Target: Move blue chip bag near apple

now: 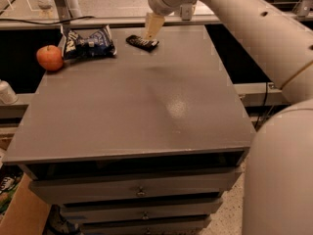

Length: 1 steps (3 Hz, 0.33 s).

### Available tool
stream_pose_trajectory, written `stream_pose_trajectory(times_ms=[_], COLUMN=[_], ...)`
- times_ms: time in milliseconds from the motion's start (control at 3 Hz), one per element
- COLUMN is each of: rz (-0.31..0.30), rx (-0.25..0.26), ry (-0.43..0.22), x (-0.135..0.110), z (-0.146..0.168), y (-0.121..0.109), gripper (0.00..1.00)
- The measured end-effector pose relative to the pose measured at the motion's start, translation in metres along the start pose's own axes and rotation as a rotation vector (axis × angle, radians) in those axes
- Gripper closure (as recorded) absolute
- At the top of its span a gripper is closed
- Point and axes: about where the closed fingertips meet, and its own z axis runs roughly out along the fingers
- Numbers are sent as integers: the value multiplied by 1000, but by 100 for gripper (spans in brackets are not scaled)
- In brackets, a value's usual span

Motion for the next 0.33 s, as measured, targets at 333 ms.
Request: stream_pose_trajectory(times_ms=[333], rz=[4], rx=[-6], ry=[10], x=[6], z=[-3], y=[6], gripper=[0])
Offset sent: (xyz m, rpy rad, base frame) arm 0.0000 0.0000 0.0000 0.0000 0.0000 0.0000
